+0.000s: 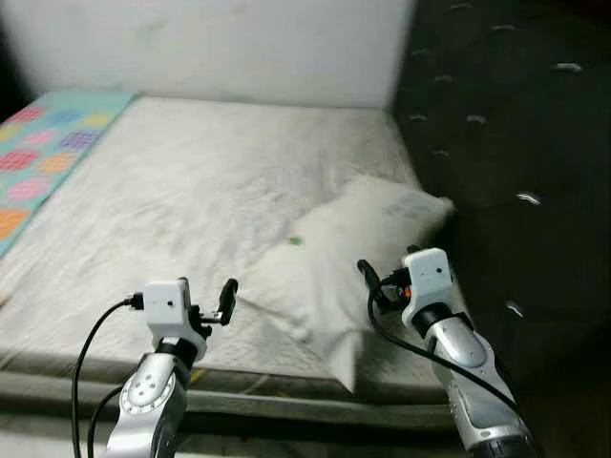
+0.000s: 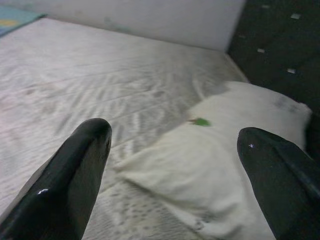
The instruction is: Clean up the room
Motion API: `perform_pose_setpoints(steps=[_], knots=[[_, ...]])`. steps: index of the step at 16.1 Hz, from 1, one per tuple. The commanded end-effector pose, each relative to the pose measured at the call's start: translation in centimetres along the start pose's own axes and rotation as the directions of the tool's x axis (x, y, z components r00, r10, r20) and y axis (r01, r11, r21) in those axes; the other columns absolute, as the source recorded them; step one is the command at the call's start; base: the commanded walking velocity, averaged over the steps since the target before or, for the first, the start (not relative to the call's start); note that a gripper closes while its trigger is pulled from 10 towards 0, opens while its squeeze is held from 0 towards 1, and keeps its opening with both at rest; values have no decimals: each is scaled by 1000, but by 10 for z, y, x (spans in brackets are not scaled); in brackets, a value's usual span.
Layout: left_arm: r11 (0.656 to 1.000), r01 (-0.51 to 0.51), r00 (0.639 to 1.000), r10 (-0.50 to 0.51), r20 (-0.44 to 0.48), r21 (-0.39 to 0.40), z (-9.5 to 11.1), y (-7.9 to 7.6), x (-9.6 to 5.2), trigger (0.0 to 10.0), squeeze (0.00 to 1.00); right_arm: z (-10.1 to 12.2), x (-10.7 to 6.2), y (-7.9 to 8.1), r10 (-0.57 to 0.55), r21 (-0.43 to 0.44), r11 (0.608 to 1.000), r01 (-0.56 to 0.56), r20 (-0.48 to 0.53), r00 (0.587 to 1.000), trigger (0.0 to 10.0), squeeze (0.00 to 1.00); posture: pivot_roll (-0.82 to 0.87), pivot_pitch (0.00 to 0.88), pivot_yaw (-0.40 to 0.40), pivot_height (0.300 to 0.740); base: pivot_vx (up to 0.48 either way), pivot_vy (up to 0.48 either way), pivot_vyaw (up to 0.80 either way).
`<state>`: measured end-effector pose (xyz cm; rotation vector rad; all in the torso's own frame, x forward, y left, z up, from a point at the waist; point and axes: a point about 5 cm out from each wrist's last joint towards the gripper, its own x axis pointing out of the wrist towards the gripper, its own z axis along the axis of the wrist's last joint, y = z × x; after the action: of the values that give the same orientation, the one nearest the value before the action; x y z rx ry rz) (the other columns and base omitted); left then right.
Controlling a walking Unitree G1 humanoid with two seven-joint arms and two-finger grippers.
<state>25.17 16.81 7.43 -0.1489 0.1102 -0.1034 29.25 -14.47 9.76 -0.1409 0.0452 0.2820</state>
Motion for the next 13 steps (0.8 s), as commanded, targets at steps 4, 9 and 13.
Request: perform_pose_setpoints(steps=[4,9,13], knots=[[1000,12,1000,-12,9,-9,3,1,-1,10000,0,2,-1,-2,-15,0,1000,15,7,1000,10000,0,-99,0,-18,740,0,0,0],[1000,18,1000,-18,6,-12,2,1,-1,10000,0,0,1,-6,-50,19,999,50,-13,999,10000,0,-96,0,-19,740,0,0,-480],[1000,22,1000,-22,4,-12,2,1,0,10000,0,0,2,-6,-49,14,999,49,-9,999,10000,0,-91,0,-20,740,0,0,0]])
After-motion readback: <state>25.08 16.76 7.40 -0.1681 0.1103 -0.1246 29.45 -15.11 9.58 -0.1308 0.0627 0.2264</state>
